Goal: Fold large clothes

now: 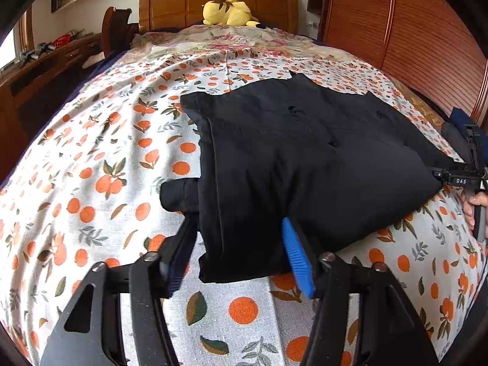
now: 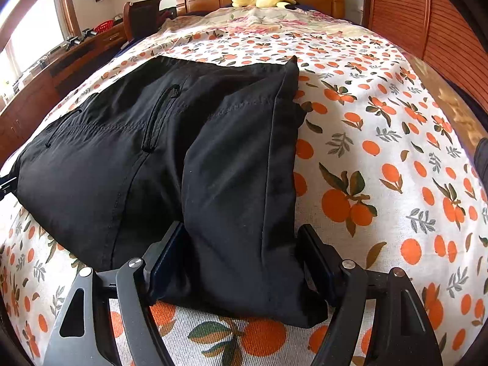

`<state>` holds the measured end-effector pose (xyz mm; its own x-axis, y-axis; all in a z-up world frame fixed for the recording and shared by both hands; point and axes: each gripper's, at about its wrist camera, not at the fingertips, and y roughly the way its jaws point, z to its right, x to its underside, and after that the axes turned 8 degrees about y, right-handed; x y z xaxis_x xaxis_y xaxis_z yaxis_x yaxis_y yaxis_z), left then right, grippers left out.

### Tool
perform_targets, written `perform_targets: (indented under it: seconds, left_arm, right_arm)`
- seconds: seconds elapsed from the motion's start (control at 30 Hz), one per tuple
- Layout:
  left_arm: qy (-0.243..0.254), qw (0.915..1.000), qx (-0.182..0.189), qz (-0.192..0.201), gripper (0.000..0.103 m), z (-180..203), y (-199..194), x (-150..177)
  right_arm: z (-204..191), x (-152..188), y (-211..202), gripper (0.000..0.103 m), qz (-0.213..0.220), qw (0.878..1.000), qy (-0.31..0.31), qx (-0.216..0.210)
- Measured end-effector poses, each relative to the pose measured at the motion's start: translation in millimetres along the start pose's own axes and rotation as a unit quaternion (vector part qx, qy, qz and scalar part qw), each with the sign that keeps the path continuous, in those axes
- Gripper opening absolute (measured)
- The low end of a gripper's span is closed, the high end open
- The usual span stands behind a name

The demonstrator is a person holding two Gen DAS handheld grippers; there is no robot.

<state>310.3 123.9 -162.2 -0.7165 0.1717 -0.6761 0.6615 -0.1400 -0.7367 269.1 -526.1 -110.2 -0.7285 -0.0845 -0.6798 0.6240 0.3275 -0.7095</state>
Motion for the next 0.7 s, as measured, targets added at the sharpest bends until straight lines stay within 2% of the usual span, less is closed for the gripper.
perform_targets:
  seconds: [0.03, 0.1, 0.17, 0.2, 0.3, 0.37, 0.43, 0.5, 0.7]
  left_arm:
    - [-0.006, 0.9999, 0.011, -0.003, 0.041, -1, 2, 0]
    - [-0.007, 0.9999, 0.010, -0.004, 0.022, -2, 3, 0]
    - [-0.006, 0.9999, 0.010, -0.003, 0.014, 1, 1, -1]
    - [-0.008, 0.9999, 0.010, -0.003, 0.011, 1, 0, -2]
    - [-0.006, 1.0000, 0.002, -0.002, 0.009, 7, -11, -2]
    - [0.001, 1.0000, -0.005, -0.005, 0.008, 11, -21, -2]
    - [-0.004, 1.0000, 0.001, -0.001, 0.008, 10, -33, -2]
    - [-0.008, 0.9999, 0.008, 0.002, 0.007, 11, -46, 2]
    - [0.011, 0.9999, -0.007, 0.009, 0.007, 39, -93, 38]
  right_arm:
    - [0, 0, 0, 0.070, 0.000, 1.000, -0.002, -0.002]
    - [-4, 1, -2, 0.059, 0.000, 1.000, -0.012, -0.010]
    - [-10, 2, -6, 0.045, 0.002, 1.000, -0.029, -0.007]
    - [-15, 2, -7, 0.042, 0.003, 0.999, -0.040, -0.003]
    - [-25, 3, -14, 0.029, 0.008, 0.998, -0.063, 0.010]
    - [-22, 3, -22, 0.026, 0.008, 0.999, -0.047, -0.005]
    - [-13, 3, -34, 0.025, 0.007, 0.999, -0.025, -0.033]
    - [-11, 9, -50, 0.024, 0.014, 0.999, -0.026, -0.043]
    - [-17, 49, -107, 0.024, 0.018, 0.997, -0.062, -0.047]
